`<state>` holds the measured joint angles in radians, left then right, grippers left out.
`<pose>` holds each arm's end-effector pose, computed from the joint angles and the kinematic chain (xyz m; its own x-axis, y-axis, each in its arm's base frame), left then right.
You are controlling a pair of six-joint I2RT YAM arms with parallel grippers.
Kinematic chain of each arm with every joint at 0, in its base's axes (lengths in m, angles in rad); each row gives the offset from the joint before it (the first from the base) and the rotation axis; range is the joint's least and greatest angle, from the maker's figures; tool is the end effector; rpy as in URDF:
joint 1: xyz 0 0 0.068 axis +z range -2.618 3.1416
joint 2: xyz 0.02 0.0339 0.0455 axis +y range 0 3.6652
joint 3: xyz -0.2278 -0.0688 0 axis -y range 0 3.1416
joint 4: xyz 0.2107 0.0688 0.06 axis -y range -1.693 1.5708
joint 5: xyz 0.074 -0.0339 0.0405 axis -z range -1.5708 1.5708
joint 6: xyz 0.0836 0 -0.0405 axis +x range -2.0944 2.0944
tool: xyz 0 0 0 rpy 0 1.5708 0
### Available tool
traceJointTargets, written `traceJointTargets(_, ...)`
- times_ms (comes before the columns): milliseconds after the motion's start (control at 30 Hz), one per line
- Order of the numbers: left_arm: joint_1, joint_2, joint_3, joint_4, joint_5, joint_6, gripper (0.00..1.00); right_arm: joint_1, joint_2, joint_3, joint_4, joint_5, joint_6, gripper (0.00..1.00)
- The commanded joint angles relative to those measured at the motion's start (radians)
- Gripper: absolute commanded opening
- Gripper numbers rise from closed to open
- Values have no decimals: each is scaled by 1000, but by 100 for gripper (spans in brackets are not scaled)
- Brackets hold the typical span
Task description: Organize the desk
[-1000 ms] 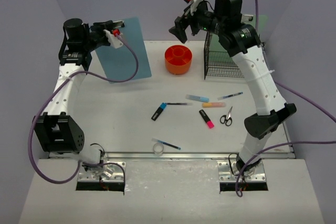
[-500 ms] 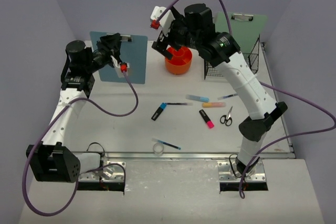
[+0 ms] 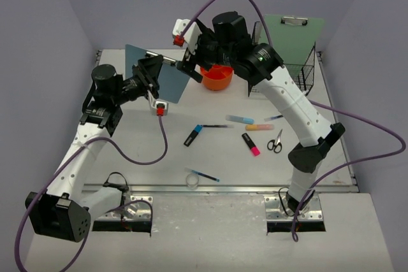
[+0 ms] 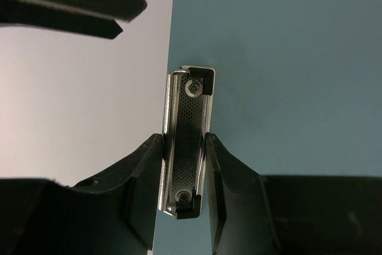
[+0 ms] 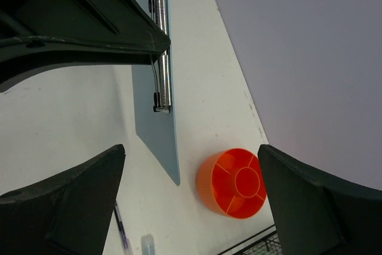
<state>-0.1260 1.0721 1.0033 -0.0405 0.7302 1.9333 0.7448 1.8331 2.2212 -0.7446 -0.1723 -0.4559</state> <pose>0.2518 -0.0881 0.3441 0.7409 0.6083 0.2845 -0.1653 -0.2454 0.9552 0.2828 0.2803 0.4142 0.1156 -0.4834 -0.8678 -0.8186 0.4484 -0.3589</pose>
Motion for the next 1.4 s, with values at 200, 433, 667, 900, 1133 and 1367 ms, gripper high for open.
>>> traceJointTargets(200,-49,-43,-29,-7,18,163,0,21,56,23,-9,-93,78,84)
traceJointTargets(433,-79,-35,-41,-3,-2,199,0,22,107,47,4,-111,123,82)
traceJointTargets(667,-101,-30,-54,19,-9,219,0,22,139,54,15,-114,131,70)
traceJointTargets(900,-110,-35,-76,11,-10,279,0,22,141,57,16,-125,118,33)
traceJointTargets(1133,-110,-60,-99,-2,-55,332,44,22,88,44,-5,-95,83,0)
traceJointTargets(1367,-110,-181,-114,18,-131,160,100,22,-6,18,-24,-56,53,0)
